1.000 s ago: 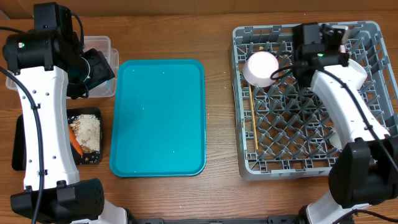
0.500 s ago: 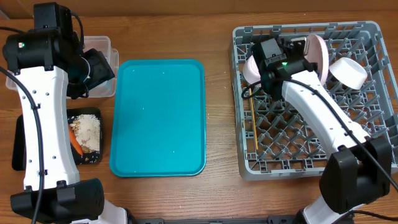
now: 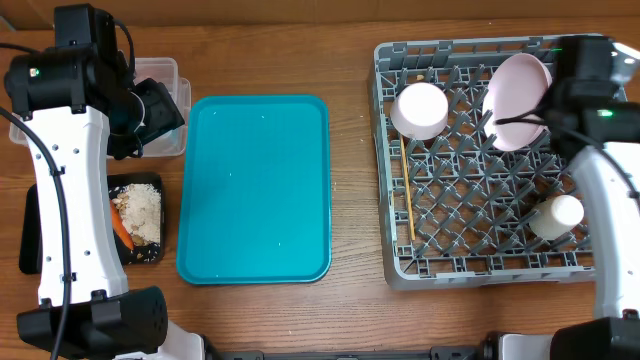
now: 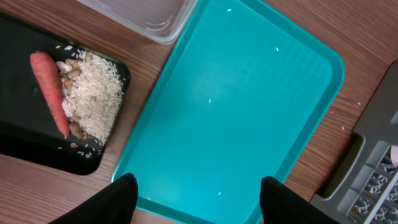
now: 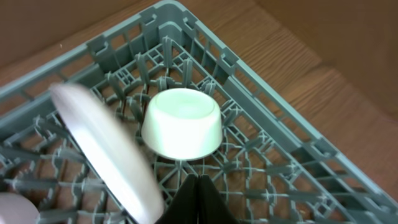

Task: Sort waste into correct bins and load items into the dishwasher
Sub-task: 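Lower the plate upright into the rack slots and release it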

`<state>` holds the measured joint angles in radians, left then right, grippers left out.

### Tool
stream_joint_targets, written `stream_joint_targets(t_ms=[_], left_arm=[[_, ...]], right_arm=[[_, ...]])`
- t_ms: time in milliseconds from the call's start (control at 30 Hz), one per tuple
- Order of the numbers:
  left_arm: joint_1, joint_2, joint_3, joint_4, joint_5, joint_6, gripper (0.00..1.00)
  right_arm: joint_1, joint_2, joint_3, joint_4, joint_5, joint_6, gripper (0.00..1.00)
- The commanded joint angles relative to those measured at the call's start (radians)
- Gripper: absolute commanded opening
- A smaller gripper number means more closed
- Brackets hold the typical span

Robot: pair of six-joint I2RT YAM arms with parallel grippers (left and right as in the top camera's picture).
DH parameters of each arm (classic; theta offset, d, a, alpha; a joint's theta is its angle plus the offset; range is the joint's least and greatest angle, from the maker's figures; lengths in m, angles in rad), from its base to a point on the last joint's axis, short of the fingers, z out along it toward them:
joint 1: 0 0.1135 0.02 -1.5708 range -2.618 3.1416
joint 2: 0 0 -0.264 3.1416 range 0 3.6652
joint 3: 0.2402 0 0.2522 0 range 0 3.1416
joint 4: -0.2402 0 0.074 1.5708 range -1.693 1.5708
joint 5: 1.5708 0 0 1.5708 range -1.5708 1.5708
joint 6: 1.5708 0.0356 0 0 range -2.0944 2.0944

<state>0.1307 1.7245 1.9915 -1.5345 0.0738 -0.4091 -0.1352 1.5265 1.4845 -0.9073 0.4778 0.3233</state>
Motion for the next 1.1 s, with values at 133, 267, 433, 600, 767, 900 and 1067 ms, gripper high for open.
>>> stream_joint_targets(t_ms=[133, 267, 433, 600, 767, 900, 1067], left_arm=[[-0.008, 0.003, 0.013, -0.002, -0.005, 0.02, 0.65], [-0.008, 0.003, 0.013, -0.003, -0.003, 0.02, 0.65], [-0.008, 0.003, 0.013, -0.01, -0.004, 0.021, 0.66], [-0.008, 0.003, 0.013, -0.01, -0.004, 0.02, 0.65], [-0.007, 0.003, 0.013, -0.014, -0.004, 0.021, 0.65], [-0.006, 0.003, 0.013, -0.013, -0.004, 0.021, 0.65], [-0.007, 0.003, 0.013, -0.013, -0.004, 0.021, 0.65]], right_arm=[[-0.239, 0.059, 0.014, 0.132, -0.565, -0.194, 0.04], [-0.253, 0.118, 0.014, 0.143, -0.592, -0.198, 0.04], [-0.252, 0.213, 0.014, 0.15, -0.694, -0.202, 0.04], [-0.252, 0.226, 0.014, 0.156, -1.149, -0.476, 0.04], [-0.252, 0.226, 0.014, 0.15, -1.0, -0.416, 0.04], [-0.252, 0.225, 0.014, 0.119, -0.949, -0.417, 0.04], [-0.241, 0.225, 0.014, 0.086, -1.052, -0.491, 0.04]])
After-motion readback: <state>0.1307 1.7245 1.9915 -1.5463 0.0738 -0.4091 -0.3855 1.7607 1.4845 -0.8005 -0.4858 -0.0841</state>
